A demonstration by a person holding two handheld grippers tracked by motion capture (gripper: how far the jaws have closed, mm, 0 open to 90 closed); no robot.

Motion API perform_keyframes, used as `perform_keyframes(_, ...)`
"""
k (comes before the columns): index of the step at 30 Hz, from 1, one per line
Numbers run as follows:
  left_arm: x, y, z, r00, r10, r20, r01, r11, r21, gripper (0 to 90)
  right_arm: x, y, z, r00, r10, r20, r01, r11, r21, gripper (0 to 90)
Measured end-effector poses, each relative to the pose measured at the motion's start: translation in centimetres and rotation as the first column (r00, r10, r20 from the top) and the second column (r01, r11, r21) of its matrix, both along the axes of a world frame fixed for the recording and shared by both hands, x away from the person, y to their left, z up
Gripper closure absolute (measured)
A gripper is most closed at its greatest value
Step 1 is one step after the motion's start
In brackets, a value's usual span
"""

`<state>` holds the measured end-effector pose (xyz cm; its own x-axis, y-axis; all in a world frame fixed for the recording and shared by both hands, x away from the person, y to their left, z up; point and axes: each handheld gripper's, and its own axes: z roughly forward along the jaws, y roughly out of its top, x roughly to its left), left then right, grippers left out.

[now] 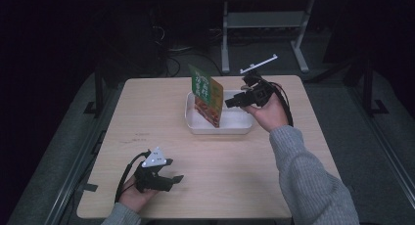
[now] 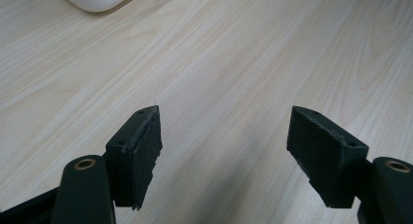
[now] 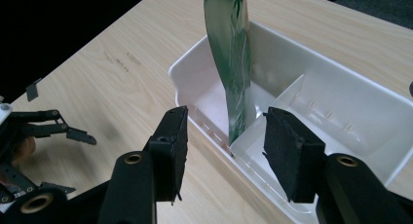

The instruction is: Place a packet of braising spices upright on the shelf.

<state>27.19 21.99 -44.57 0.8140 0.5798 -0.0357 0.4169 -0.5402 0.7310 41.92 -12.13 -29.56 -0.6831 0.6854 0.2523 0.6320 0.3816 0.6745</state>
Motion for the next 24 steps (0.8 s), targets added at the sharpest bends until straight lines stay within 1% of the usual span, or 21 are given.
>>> perform_keyframes(3, 0.0, 0.0, 0.0, 1.0, 0.002, 0.001, -0.002, 1.0, -0.002, 28.2, -0.2, -0.2, -0.2, 1.0, 0.001, -0.008, -0.001, 1.0, 0.0, 49.8)
perform_keyframes(5, 0.0, 0.0, 0.0, 1.0, 0.002, 0.0, -0.002, 1.0, 0.0, 28.2, -0.4, -0.4, -0.2, 1.0, 0.003, -0.008, -0.003, 1.0, 0.013, 49.7)
perform_keyframes(12, 0.0, 0.0, 0.0, 1.0, 0.003, 0.001, -0.003, 1.0, 0.003, 28.3, -1.0, -0.8, -0.9, 0.9998, 0.015, -0.013, -0.015, 1.0, 0.021, 49.4)
perform_keyframes(24, 0.0, 0.1, 0.0, 1.0, 0.002, 0.002, -0.002, 1.0, 0.005, 28.2, -2.4, -1.4, -2.2, 0.9991, 0.03, -0.03, -0.03, 0.999, 0.021, 48.8)
